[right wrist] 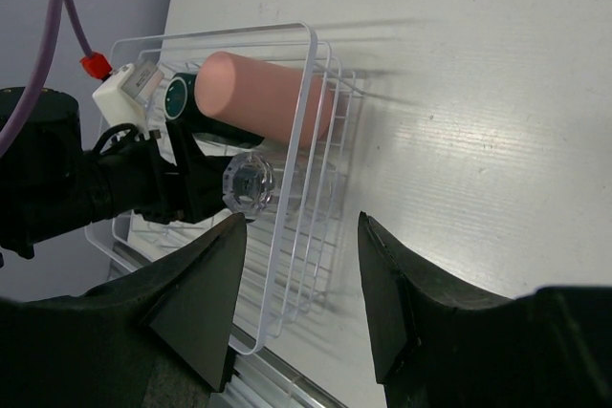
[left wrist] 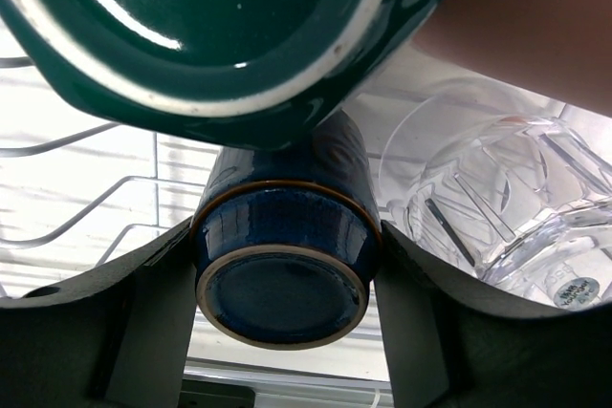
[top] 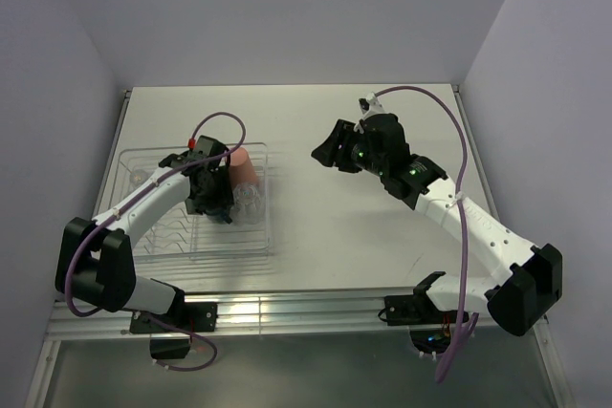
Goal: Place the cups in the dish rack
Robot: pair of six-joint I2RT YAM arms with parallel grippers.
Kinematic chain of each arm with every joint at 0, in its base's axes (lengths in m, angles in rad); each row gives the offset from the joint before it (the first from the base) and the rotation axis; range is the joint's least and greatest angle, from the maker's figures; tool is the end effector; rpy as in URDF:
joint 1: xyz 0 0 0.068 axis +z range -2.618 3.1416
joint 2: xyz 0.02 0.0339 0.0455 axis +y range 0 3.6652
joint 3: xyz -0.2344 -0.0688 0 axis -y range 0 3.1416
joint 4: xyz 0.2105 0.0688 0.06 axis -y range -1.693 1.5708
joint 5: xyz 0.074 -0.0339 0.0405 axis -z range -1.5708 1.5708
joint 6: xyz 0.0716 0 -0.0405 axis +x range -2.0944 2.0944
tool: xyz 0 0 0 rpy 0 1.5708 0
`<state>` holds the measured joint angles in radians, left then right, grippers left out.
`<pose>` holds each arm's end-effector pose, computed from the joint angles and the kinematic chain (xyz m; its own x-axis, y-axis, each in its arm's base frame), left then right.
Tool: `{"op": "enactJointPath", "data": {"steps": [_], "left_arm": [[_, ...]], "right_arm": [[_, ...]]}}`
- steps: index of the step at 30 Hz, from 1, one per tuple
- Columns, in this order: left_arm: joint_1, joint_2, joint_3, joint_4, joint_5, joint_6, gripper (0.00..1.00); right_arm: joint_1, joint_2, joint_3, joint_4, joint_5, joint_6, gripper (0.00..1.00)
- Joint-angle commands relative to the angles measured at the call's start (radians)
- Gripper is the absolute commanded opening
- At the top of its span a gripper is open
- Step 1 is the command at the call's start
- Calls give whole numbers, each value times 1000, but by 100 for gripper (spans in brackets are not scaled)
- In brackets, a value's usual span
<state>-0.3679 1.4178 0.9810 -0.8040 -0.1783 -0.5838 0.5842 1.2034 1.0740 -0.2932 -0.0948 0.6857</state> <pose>0.2352 -0.0771 0.1738 -0.9021 -0.2337 -0.3629 -0.2360 0.9710 -0.0386 0.2338 0.1627 0.3050 -0.6581 0.3206 -0.6813 -0.2641 0.7491 0.6076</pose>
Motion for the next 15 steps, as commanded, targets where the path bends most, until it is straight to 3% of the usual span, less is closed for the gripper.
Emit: {"op": "enactJointPath", "data": {"steps": [1,15], "left_arm": [[-2,1,-16,40,-3,7,70],[-2,-17,-16,39,-16,-1,77]], "right_arm": [[-6,7,26,19,-2,-17,58],[-6,16,43,14,-13,-23,58]]}}
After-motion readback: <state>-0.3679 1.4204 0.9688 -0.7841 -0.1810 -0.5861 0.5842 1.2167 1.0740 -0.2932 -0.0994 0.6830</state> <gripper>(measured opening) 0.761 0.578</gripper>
